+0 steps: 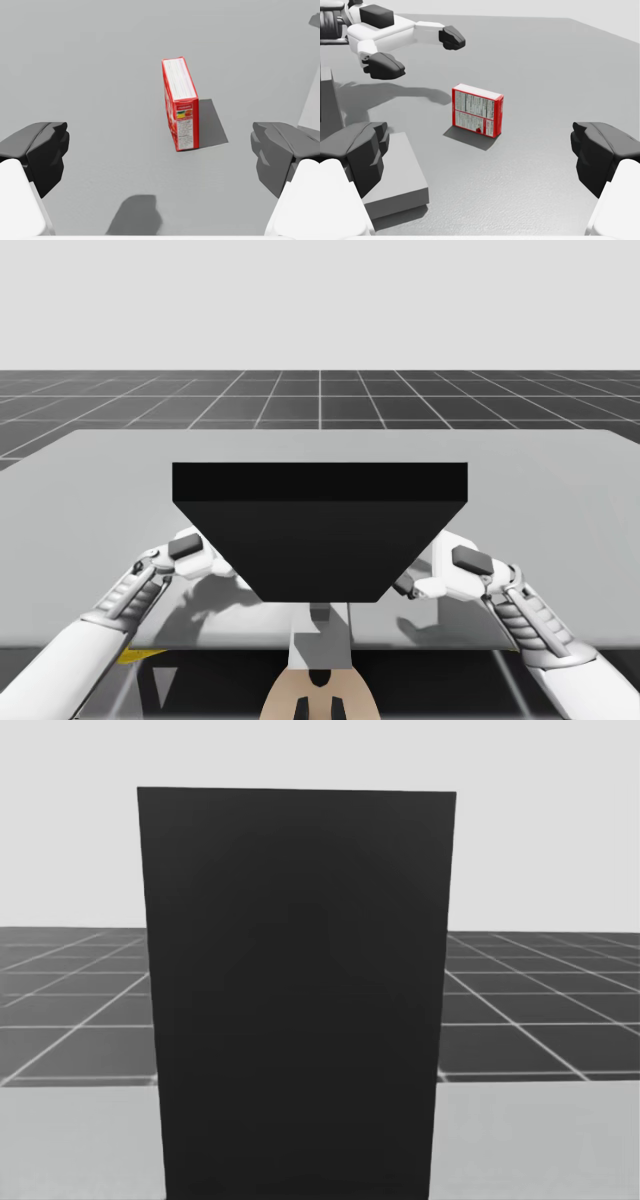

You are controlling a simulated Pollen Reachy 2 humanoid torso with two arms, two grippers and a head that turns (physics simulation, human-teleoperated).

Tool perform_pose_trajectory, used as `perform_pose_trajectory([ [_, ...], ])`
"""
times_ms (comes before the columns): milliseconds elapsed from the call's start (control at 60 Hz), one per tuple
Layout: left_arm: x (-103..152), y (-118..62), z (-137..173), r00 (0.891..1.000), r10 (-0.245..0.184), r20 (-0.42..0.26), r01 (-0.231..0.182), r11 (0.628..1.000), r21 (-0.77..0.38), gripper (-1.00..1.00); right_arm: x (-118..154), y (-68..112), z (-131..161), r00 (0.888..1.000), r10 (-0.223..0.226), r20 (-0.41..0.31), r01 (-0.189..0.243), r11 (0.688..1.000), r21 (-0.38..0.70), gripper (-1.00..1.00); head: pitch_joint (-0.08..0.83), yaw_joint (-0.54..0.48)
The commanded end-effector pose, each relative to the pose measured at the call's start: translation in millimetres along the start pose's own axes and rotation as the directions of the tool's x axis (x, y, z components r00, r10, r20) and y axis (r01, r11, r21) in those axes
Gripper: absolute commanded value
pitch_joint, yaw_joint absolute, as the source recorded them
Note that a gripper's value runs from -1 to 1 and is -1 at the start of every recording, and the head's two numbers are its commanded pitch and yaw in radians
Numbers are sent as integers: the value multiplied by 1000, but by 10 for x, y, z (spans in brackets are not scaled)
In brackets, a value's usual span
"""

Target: Reach around the screen and pick up the object behind it.

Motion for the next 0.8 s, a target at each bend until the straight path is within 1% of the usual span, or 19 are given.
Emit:
perform_pose_trajectory([
  [17,-70,77,-218,999,20,-34,-20,1000,1,-1000,-4,4,-4,1000,4,-5,-3,1000,3,-1000,45,-37],
  [133,-102,147,-370,997,33,-64,-33,999,6,-1000,-6,11,-7,1000,9,-9,-9,1000,4,-1000,50,-31],
  [200,-113,156,-435,997,29,-76,-29,1000,6,-1000,-2,15,-7,1000,8,-7,-8,1000,7,-1000,49,-31],
  [250,-120,155,-519,996,32,-87,-33,999,-4,-1000,-2,17,-8,1000,10,-7,-10,1000,8,-1000,48,-30],
  [333,-134,99,-660,994,33,-105,-37,999,-34,-1000,-1,22,-5,1000,14,-10,-14,1000,9,-1000,48,-31],
  [467,-134,11,-828,993,17,-120,-25,997,-67,-1000,5,28,-3,1000,19,-10,-18,1000,11,-1000,51,-33],
  [500,-132,6,-868,992,20,-122,-29,997,-73,-1000,6,31,-3,1000,20,-10,-20,1000,13,-1000,52,-34],
  [550,-132,12,-891,992,19,-124,-28,997,-73,-1000,6,32,-3,1000,20,-11,-20,1000,14,-1000,52,-34],
  [567,-137,23,-916,992,25,-124,-35,997,-74,-1000,6,33,-2,1000,22,-11,-21,1000,14,-1000,54,-35],
  [600,-141,31,-929,992,25,-124,-34,997,-71,-1000,7,33,-2,1000,22,-10,-21,1000,15,-1000,54,-35],
  [700,-172,82,-989,991,39,-128,-48,997,-66,-1000,6,34,-3,1000,22,-9,-22,1000,16,-1000,58,-35],
  [800,-214,116,-1020,990,43,-135,-51,997,-54,-1000,2,39,-9,1000,24,-11,-24,1000,16,-1000,60,-32],
])
